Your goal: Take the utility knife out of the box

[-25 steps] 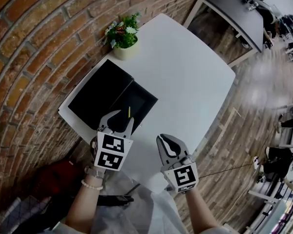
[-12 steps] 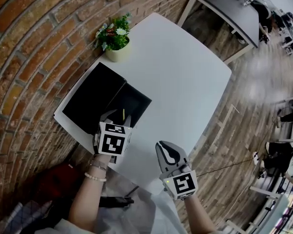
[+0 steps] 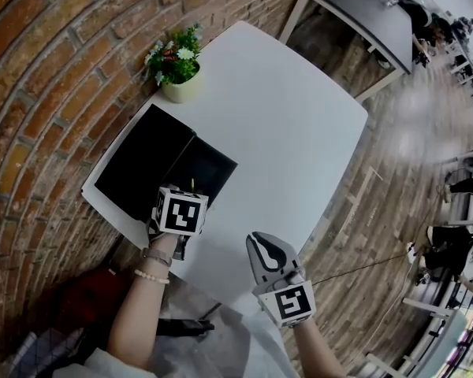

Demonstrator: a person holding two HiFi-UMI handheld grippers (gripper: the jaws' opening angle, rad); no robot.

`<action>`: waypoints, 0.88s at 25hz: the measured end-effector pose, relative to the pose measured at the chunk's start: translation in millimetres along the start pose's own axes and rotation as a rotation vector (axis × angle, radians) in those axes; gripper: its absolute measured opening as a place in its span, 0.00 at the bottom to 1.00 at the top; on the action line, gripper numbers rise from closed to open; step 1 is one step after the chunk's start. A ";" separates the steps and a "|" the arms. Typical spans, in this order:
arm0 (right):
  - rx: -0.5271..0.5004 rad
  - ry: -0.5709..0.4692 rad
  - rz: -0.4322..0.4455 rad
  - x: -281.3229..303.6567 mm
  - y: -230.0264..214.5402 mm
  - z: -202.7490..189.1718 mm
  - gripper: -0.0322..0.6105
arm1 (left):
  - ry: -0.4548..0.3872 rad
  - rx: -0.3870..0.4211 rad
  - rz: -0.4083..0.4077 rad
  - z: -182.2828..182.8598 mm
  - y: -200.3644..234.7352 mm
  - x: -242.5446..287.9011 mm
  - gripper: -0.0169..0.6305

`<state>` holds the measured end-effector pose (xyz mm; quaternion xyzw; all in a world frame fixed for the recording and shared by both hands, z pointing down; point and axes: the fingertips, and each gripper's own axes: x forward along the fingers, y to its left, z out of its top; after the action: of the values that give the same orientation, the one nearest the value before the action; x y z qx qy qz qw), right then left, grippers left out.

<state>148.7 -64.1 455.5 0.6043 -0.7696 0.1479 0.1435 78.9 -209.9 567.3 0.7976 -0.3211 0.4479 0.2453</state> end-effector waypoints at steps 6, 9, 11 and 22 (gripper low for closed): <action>-0.011 0.003 0.002 -0.5 -0.3 0.8 0.14 | -0.012 0.039 -0.007 1.3 -1.5 1.5 0.14; -0.013 0.000 0.000 -0.8 -1.0 1.1 0.14 | -0.047 0.055 -0.014 5.7 -1.3 1.7 0.09; -0.014 -0.002 -0.002 -1.1 -1.5 1.8 0.14 | -0.065 0.079 -0.015 8.6 -2.3 -1.9 0.09; -0.037 -0.040 -0.003 -5.2 -0.7 19.5 0.14 | -0.202 0.079 -0.019 27.1 -1.9 -31.1 0.09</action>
<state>149.7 -67.5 435.6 0.6056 -0.7740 0.1215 0.1394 83.1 -217.9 527.1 0.8507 -0.3189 0.3751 0.1840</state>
